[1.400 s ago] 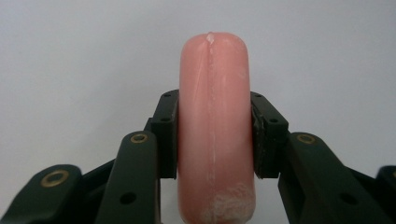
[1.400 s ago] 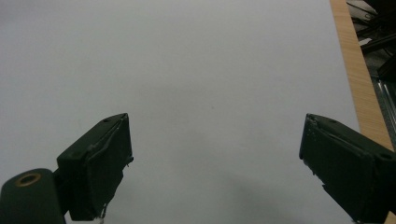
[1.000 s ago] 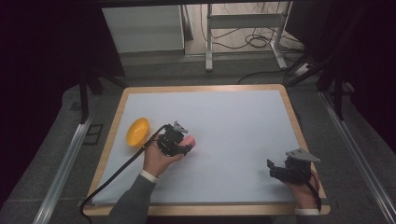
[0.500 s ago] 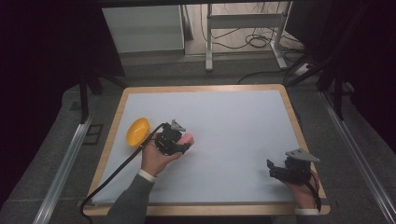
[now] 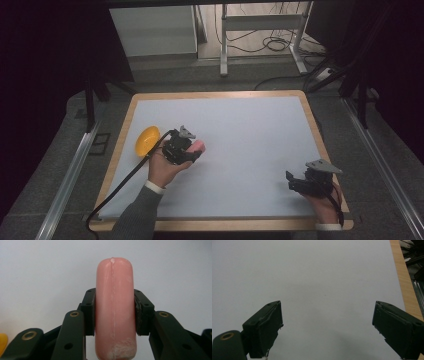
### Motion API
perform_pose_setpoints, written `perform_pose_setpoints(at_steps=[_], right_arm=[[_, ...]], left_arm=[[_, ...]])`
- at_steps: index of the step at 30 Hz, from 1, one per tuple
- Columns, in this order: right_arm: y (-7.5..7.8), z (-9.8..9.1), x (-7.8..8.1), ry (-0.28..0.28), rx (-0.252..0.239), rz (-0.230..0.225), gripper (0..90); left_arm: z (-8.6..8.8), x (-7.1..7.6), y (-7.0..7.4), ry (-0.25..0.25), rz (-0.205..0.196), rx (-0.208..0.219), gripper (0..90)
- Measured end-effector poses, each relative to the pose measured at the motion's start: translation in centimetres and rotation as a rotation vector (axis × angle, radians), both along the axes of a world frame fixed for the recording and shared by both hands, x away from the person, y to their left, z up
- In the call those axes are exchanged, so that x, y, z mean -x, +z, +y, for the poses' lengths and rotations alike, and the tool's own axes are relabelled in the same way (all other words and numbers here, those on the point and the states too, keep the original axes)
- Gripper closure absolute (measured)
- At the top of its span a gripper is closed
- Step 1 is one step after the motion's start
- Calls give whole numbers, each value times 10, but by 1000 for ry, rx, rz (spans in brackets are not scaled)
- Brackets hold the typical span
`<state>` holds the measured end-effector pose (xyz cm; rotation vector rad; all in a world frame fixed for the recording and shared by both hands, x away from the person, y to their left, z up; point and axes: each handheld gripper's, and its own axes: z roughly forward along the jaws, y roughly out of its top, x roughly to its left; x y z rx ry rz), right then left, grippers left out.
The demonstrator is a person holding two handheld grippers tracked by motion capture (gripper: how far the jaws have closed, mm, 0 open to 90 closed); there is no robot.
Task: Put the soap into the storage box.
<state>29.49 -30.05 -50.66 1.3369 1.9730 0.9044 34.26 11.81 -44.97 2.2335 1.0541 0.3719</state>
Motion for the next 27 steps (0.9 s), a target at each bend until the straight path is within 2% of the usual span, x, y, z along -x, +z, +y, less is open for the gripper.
perform_pose_setpoints(at_steps=[4,6,10,27], right_arm=[[0,0,0,0,0,-1,91],[0,0,0,-1,0,-1,91],[0,0,0,2,0,-2,91],[0,1,0,8,7,-2,91]], left_arm=[[2,0,2,3,-4,4,603],[4,1,4,12,-27,8,602],[6,2,7,15,-37,8,602],[18,5,16,27,-59,14,603]])
